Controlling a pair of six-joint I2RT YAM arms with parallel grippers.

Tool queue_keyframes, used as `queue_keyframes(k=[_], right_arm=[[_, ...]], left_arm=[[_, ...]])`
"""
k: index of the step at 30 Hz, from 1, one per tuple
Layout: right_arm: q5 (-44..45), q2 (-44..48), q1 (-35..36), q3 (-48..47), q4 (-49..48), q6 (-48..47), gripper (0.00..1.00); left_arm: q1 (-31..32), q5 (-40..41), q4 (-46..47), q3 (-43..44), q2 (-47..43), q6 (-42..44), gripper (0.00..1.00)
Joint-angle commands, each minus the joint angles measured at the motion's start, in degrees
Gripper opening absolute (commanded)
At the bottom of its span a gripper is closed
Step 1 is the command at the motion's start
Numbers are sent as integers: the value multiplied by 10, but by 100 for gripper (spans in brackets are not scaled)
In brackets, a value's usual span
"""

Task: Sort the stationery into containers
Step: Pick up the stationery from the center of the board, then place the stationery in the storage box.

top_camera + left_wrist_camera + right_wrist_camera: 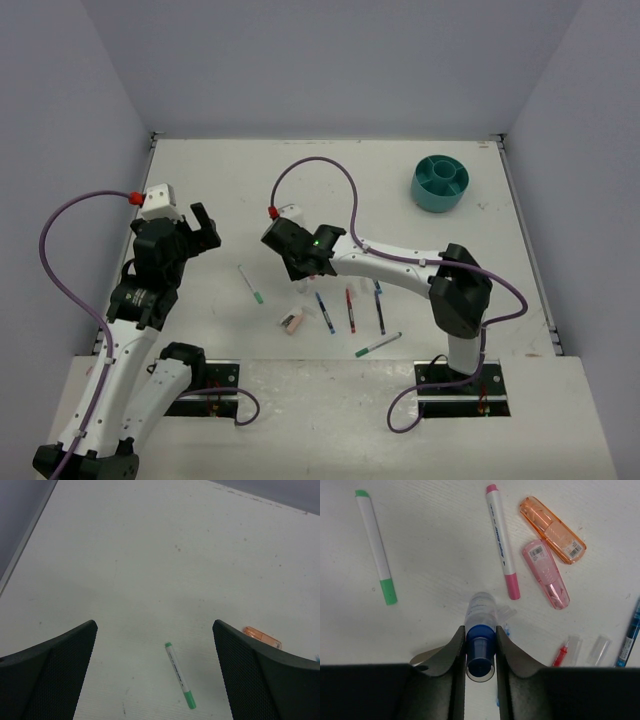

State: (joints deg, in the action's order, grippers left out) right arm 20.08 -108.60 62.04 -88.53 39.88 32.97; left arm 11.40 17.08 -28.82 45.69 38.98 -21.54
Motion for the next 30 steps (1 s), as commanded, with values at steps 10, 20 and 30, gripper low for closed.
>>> queue_keyframes(k=[10,20,30], right_arm=[[-63,112,-29,-48,-9,-50,0],[42,133,-281,-169,38,-113,0],[126,-51,-466,-393,6,-148,0]], left_arm=[[-2,-1,7,13,-1,-3,100],[-2,3,7,11,-8,-3,100],[-1,-12,8,9,2,-1,100]])
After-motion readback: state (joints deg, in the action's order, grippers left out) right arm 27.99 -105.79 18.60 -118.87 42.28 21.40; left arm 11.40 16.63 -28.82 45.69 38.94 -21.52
